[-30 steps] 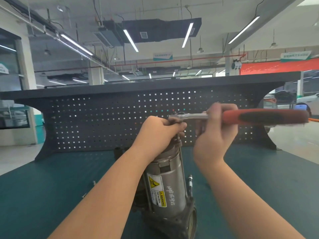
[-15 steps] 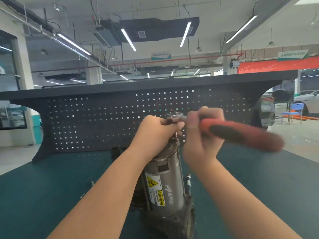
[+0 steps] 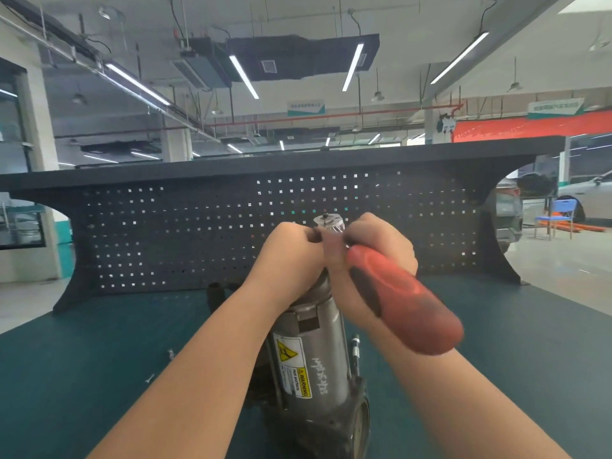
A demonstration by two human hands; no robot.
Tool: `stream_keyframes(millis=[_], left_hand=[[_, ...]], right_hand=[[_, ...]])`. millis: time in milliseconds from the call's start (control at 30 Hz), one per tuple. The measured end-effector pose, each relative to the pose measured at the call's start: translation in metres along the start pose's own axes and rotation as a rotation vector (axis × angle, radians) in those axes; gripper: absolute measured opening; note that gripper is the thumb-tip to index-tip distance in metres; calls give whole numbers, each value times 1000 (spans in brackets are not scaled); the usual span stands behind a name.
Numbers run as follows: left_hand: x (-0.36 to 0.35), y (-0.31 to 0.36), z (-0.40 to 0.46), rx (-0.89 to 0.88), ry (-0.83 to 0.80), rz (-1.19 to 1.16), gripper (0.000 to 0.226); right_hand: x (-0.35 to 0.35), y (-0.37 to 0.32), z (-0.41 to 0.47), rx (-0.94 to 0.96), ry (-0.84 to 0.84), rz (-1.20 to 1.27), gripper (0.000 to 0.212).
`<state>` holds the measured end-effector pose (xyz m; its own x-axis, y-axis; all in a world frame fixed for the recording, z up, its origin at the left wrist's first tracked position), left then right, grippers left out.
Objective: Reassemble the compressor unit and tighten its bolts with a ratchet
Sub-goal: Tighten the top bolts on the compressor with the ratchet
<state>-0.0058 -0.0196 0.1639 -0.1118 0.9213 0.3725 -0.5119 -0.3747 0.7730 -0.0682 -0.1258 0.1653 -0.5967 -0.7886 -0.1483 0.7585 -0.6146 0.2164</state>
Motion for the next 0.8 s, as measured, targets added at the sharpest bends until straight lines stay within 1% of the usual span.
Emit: stream_keyframes(millis=[33,67,100,133,167,200,233,267,300,333,367,400,467,500,533,567,600,633,667,700,733,767,800], left_hand=[[-1,1,-2,-16,-16,-27,50],[-2,1,-5,-21,-33,-65,42],[-2,1,-7,-26,-40,-101,31],[-2,1,-8,-29,-42,-122,25],[-2,0,-7,-33,-39,-130,27],[-2,-1,-6,-23,-33,-130,29],[-2,-2,-4,-19,-27,-125,30],[-1,-2,-3,-19,-16,-122,32],[-2,-4,-3,-18,-13,-121,34],[-1,-3,-6,-8,-6,-137,35],[-3,-3,-7,6,-8,-162,35],[-3,-2,-7,15,-1,-171,35],[-2,2,-3,22,21,-121,44],[-3,4,-1,41,20,-93,39],[-4,6,1,61,8,-74,32],[-4,6,1,68,-5,-64,30],[-4,4,0,54,-10,-50,37],[-3,1,-1,32,-14,-41,44],[-3,-1,-3,7,-22,-56,42],[-3,-2,-5,-15,-27,-81,35],[-3,0,-7,-25,-23,-106,30],[-3,0,-8,-35,-20,-117,31],[-3,0,-7,-36,-23,-121,34]], right_hand=[[2,2,-3,-32,76,46,31],[7,10,-6,-171,213,161,29],[9,23,-12,-415,375,310,24],[10,40,-18,-726,481,480,20],[4,55,-24,-1035,495,653,21],[-5,67,-31,-1293,464,802,25],[-10,73,-35,-1455,424,889,29],[-12,72,-37,-1488,409,907,29],[-10,69,-34,-1407,434,889,26],[-5,62,-27,-1250,459,812,23],[2,49,-17,-1021,462,700,21],[9,35,-9,-767,391,505,21],[9,10,0,-289,94,0,23],[3,4,-2,-123,-22,-197,32],[-2,1,-5,-71,-96,-234,45],[-5,-2,-6,-152,-114,-155,48],[-5,0,-7,-287,-77,-38,38],[-1,3,-8,-376,62,53,24],[5,8,-12,-462,251,136,16],[11,22,-17,-616,419,269,17],[12,40,-21,-859,521,466,21],[7,58,-24,-1117,534,657,25],[-2,70,-30,-1325,484,807,29]])
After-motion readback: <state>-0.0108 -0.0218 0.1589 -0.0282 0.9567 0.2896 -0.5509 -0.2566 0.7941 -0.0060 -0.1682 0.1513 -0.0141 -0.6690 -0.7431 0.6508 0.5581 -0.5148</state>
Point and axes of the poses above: each hand's wrist, its own z-axis towards the middle knuckle, its own x-axis out of the back of the hand, y = z × x, the point moved 5 cm from there along z, towards the middle knuckle, and after that the axes turned 6 degrees about -z, right-handed, at the moved point
